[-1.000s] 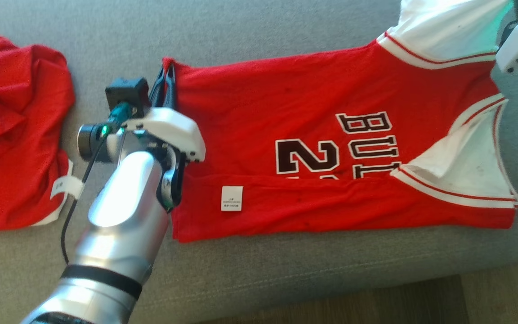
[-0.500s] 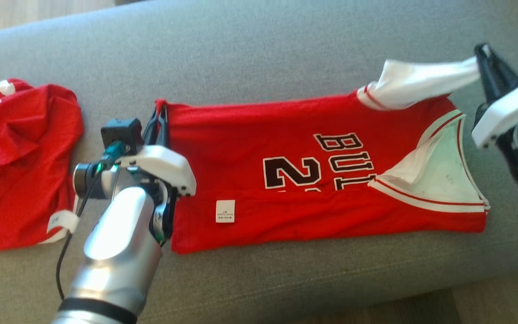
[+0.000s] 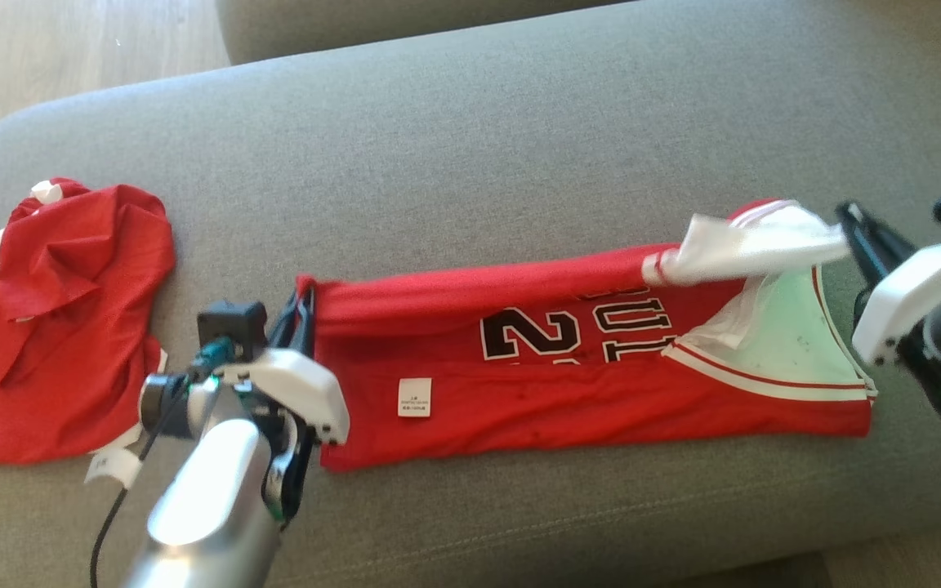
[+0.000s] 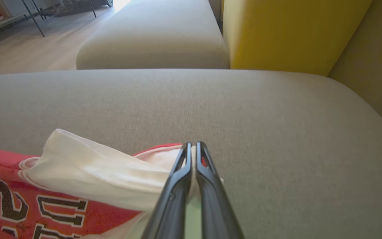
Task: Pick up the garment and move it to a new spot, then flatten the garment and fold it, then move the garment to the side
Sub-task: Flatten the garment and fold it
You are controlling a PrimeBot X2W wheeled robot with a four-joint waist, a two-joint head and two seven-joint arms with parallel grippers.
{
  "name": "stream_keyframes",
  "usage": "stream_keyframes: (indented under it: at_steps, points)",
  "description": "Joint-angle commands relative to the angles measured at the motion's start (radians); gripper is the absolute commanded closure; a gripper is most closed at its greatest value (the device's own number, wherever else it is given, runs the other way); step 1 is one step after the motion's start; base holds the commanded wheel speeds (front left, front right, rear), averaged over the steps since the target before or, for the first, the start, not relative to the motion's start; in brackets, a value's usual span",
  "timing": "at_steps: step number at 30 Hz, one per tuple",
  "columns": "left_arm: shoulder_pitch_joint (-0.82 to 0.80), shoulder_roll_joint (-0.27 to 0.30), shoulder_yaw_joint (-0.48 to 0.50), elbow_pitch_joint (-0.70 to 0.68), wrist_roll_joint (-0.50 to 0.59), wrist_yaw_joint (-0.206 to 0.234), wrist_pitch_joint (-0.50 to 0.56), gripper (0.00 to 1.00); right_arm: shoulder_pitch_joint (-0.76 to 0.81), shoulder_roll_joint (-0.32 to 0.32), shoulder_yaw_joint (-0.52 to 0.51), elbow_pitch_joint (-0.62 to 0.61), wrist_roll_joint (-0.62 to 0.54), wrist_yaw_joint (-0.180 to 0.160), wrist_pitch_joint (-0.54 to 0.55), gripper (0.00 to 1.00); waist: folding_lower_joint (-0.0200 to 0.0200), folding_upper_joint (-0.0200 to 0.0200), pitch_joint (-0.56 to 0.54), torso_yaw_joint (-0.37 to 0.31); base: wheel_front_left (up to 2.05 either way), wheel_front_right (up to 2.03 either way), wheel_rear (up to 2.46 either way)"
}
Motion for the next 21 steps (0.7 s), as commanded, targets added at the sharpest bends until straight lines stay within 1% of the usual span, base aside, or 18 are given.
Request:
stream_keyframes:
  at_steps: [1,4,10,17,21]
  points:
    - [-0.010,0.031,0.026,-0.033,-0.004,-0.006,0.003,1.00,0.016,-0.031,0.010,-0.033,0.009,0.000,0.012,1.00,0.0000,0.0000,-0.004,0.001,0.00,0.00,0.00]
    - [0.022,0.047,0.012,-0.048,-0.004,-0.019,0.021,1.00,0.054,-0.061,0.007,-0.059,0.014,0.000,0.056,1.00,0.0000,0.0000,-0.015,0.005,0.00,0.00,0.00]
    - [0.067,0.067,-0.009,-0.087,-0.001,-0.022,0.047,1.00,0.126,-0.103,-0.020,-0.110,0.022,0.000,0.140,1.00,0.0000,0.0000,-0.030,0.008,0.00,0.00,0.00]
    - [0.098,0.078,-0.026,-0.133,-0.002,-0.018,0.072,1.00,0.216,-0.135,-0.058,-0.207,0.031,0.000,0.248,1.00,0.0000,0.0000,-0.033,0.002,0.00,0.00,0.00]
    - [0.108,0.080,-0.038,-0.154,-0.001,-0.015,0.090,1.00,0.260,-0.141,-0.087,-0.257,0.030,0.000,0.305,1.00,0.0000,0.0000,-0.028,-0.004,0.00,0.00,0.00]
